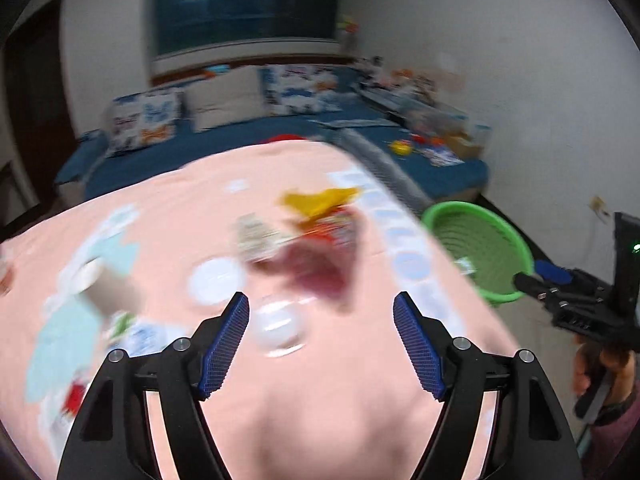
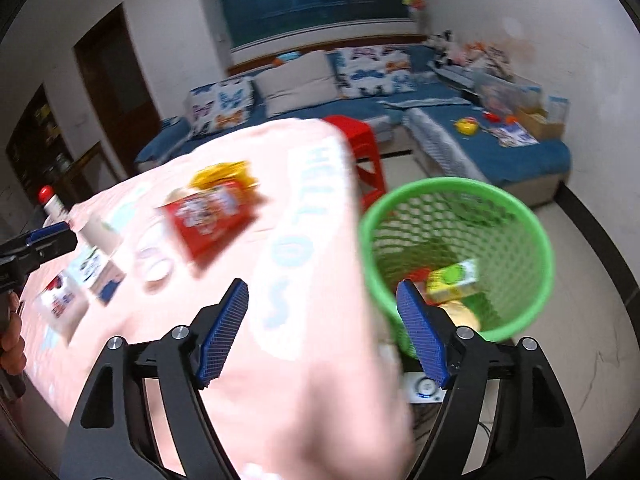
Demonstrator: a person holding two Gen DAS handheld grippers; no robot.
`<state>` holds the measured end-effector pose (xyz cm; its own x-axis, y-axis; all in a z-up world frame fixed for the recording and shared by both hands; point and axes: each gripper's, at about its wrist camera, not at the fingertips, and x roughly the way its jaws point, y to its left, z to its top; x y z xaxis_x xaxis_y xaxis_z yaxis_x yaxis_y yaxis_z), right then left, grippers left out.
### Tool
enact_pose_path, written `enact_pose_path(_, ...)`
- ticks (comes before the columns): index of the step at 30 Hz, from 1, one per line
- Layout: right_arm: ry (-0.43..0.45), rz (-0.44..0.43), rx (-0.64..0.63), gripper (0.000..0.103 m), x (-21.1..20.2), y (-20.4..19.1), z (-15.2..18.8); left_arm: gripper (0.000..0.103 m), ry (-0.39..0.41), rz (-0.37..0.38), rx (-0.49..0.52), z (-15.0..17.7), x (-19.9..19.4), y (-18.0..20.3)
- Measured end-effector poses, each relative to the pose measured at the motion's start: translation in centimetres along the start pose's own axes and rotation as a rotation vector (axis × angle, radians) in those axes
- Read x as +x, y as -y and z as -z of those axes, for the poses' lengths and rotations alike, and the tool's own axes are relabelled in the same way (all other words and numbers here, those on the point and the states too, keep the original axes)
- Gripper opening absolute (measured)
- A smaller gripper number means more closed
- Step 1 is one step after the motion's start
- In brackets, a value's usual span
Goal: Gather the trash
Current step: 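Move the left tool back to the table and grasp the strawberry yogurt tub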
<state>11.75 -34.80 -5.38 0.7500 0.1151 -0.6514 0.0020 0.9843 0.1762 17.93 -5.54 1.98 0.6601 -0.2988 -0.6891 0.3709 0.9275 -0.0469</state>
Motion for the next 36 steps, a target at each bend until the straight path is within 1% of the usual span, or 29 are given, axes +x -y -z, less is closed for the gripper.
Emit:
enact_pose_path(3,-0.017,-0.039,-0.034,0.077,0.7,-2.5,-0.2,0.075,0.003,-0.066,-0.051,1.7,-1.6,-3.8)
enact_pose_path(5,-0.022,-0.060,-0.056,0.077,1.3,-3.9,-0.4,0.078,0.005,-0.126,-0.075,2.7,-2.5,-6.2)
enact_pose_path(7,-0.026,-0.081,-0.077,0.077,1.7,-5.6,-0.5,0.078,-0.002,-0.149,-0.106,3.6,-3.1,-8.1)
enact_pose_path(9,-0.034,-0.107,-0.098,0.078,1.9,-7.1,-0.5,0.082,-0.003,-0.181,-0.123,4.7,-3.8,-9.9)
enact_pose_path(10,-0.034,-0.115,-0.115,0.078,2.1,-8.1,-0.5,0.086,-0.004,-0.208,-0.128,5.0,-3.9,-10.6)
enact_pose_path(11,-0.036,-0.121,-0.130,0.079,2.3,-8.8,-0.5,0.086,-0.005,-0.233,-0.135,5.5,-4.1,-11.7)
enact_pose_path(13,-0.049,-0.141,-0.156,0.079,2.8,-10.2,-0.5,0.087,-0.013,-0.237,-0.139,6.2,-4.3,-12.9)
enact_pose_path(15,-0.059,-0.149,-0.178,0.079,3.2,-11.4,-0.5,0.087,-0.030,-0.271,-0.149,7.3,-4.4,-14.8)
enact_pose_path(16,-0.064,-0.154,-0.188,0.079,3.3,-11.9,-0.4,0.088,-0.031,-0.259,-0.158,7.7,-4.4,-15.5)
enact_pose_path(18,-0.074,-0.168,-0.196,0.080,3.7,-12.6,-0.3,0.092,-0.036,-0.195,-0.178,8.8,-4.4,-16.9)
enact_pose_path(20,-0.095,-0.179,-0.204,0.080,4.4,-13.5,-0.1,0.093,-0.046,-0.207,-0.188,9.4,-3.9,-18.1)
enact_pose_path(21,-0.101,-0.177,-0.210,0.080,4.8,-14.0,0.0,0.093,-0.046,-0.200,-0.186,9.6,-3.8,-18.4)
enact_pose_path(23,-0.117,-0.183,-0.219,0.080,5.2,-14.7,0.3,0.095,-0.039,-0.156,-0.195,10.1,-3.6,-19.4)
enact_pose_path(25,-0.132,-0.186,-0.230,0.080,5.7,-15.5,0.5,0.095,-0.045,-0.119,-0.200,10.6,-3.3,-20.1)
enact_pose_path(27,-0.146,-0.187,-0.244,0.080,6.3,-16.2,0.8,0.095,-0.058,-0.079,-0.179,10.7,-2.7,-20.4)
enact_pose_path(29,-0.160,-0.189,-0.252,0.080,6.9,-16.9,1.0,0.096,-0.072,-0.071,-0.167,10.8,-2.0,-20.7)
enact_pose_path(30,-0.165,-0.188,-0.256,0.080,7.1,-17.2,1.1,0.096,-0.084,-0.050,-0.166,10.9,-1.7,-20.9)
enact_pose_path(31,-0.172,-0.184,-0.256,0.080,7.4,-17.4,1.2,0.096,-0.091,-0.043,-0.166,11.0,-1.4,-21.0)
enact_pose_path(33,-0.183,-0.182,-0.254,0.080,7.9,-17.7,1.3,0.096,-0.100,-0.056,-0.153,11.1,-0.9,-21.2)
enact_pose_path(36,-0.199,-0.170,-0.254,0.080,8.9,-18.1,1.5,0.096,-0.107,-0.038,-0.137,11.1,-0.5,-21.2)
